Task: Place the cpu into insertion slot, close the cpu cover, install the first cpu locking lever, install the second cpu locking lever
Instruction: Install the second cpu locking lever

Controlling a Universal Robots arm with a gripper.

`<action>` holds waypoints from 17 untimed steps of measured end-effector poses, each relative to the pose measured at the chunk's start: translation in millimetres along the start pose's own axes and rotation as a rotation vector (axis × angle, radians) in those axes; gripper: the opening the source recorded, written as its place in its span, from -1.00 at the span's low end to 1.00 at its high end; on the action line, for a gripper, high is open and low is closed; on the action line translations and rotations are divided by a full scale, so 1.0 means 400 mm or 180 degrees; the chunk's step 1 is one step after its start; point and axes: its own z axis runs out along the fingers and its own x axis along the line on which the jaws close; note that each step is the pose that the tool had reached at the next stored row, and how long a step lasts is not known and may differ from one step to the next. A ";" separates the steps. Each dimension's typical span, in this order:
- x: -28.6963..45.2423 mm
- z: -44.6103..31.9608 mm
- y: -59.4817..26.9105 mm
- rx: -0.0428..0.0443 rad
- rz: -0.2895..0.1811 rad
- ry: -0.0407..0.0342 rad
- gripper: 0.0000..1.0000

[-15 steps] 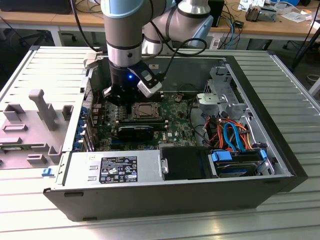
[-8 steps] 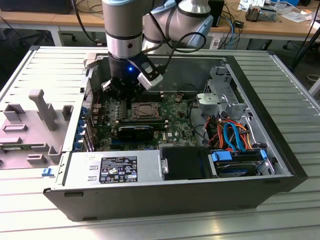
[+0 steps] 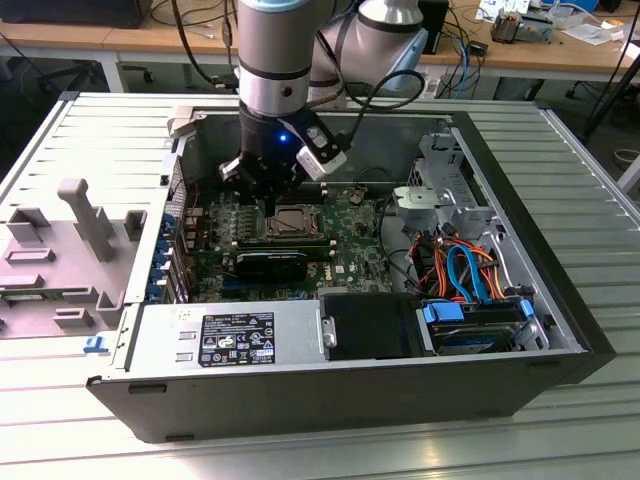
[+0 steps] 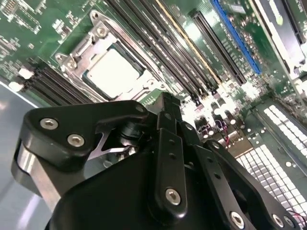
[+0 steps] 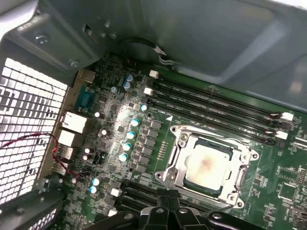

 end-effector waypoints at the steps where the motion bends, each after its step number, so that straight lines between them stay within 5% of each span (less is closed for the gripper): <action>1: -0.002 -0.006 0.000 -0.0002 0.0000 0.0001 -0.79; 5: -0.008 -0.035 -0.002 -0.0009 0.0001 0.0013 -0.79; 12: 0.000 -0.027 -0.061 -0.0077 -0.0001 0.0074 -0.79; 17: -0.028 -0.015 -0.071 -0.0118 0.0000 0.0124 -0.79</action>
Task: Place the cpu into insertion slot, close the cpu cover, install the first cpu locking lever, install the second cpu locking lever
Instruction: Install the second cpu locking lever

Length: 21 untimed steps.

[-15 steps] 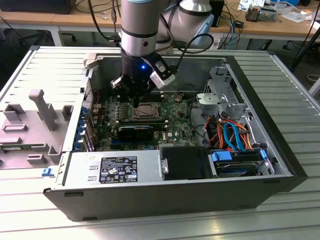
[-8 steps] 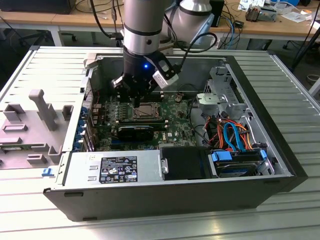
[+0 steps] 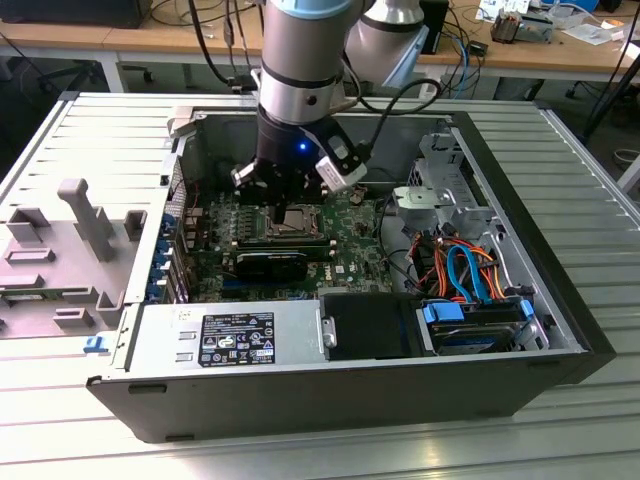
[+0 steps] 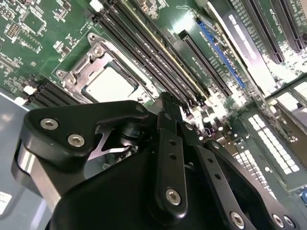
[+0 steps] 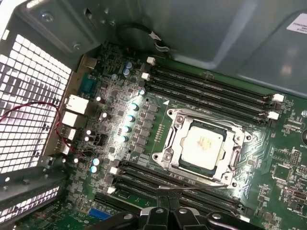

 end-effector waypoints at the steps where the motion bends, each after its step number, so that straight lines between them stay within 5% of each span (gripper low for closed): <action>1: -0.003 0.003 -0.001 -0.0005 0.0001 0.0009 -0.79; 12: -0.006 0.067 -0.001 -0.0021 0.0065 0.0031 -0.79; 21: 0.023 0.110 0.007 -0.0030 0.0077 0.0028 -0.79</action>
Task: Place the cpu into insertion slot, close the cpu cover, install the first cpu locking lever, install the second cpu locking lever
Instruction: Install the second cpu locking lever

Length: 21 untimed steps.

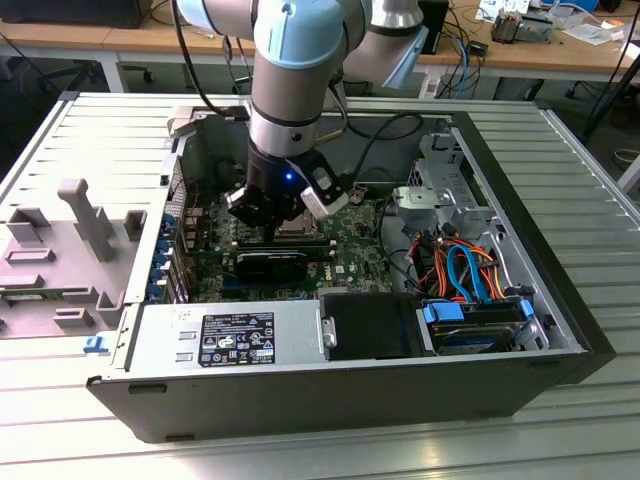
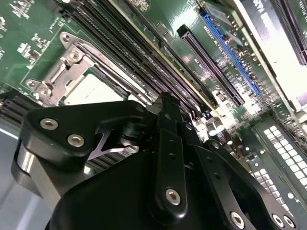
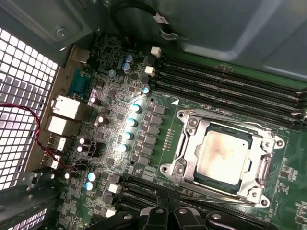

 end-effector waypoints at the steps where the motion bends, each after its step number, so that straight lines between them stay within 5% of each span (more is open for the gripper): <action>1: 0.001 0.005 0.000 -0.0004 0.0000 -0.0001 -0.79; 4: 0.003 0.015 0.000 -0.0018 -0.0003 -0.0005 -0.79; 10: 0.005 0.028 0.001 -0.0142 -0.0019 -0.0044 -0.79; 19: 0.007 0.047 0.001 -0.0218 -0.0028 -0.0068 -0.79; 21: 0.008 0.051 0.000 -0.0218 -0.0028 -0.0066 -0.79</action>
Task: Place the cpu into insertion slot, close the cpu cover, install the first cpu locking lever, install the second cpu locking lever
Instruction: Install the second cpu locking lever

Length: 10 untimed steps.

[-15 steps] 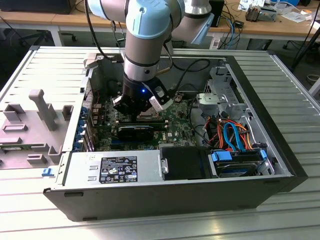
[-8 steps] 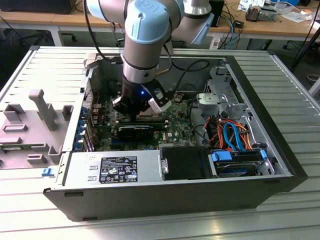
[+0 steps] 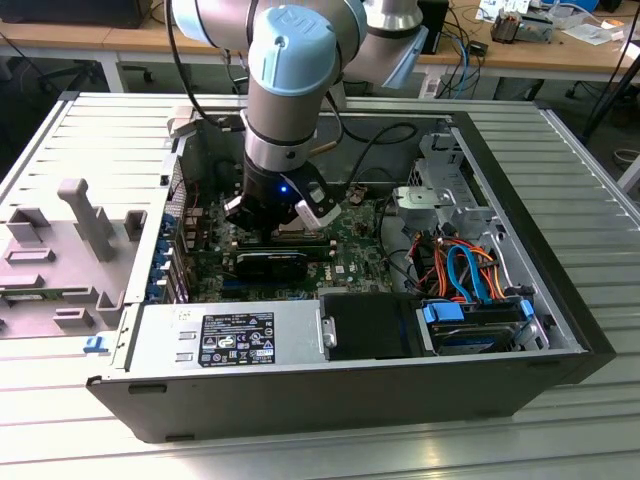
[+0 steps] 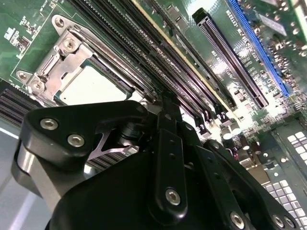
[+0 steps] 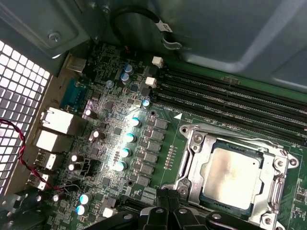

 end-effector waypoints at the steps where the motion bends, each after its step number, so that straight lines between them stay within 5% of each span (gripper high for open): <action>1: 0.001 0.000 0.000 0.0002 0.0000 0.0000 -0.79; 3: 0.002 0.000 0.001 0.0027 0.0002 -0.0007 -0.79; 4: 0.003 -0.008 0.002 0.0074 0.0005 -0.0008 -0.79; 7: 0.006 -0.041 0.007 0.0130 0.0011 0.0003 -0.79; 10: 0.006 -0.041 0.007 0.0133 0.0012 0.0005 -0.79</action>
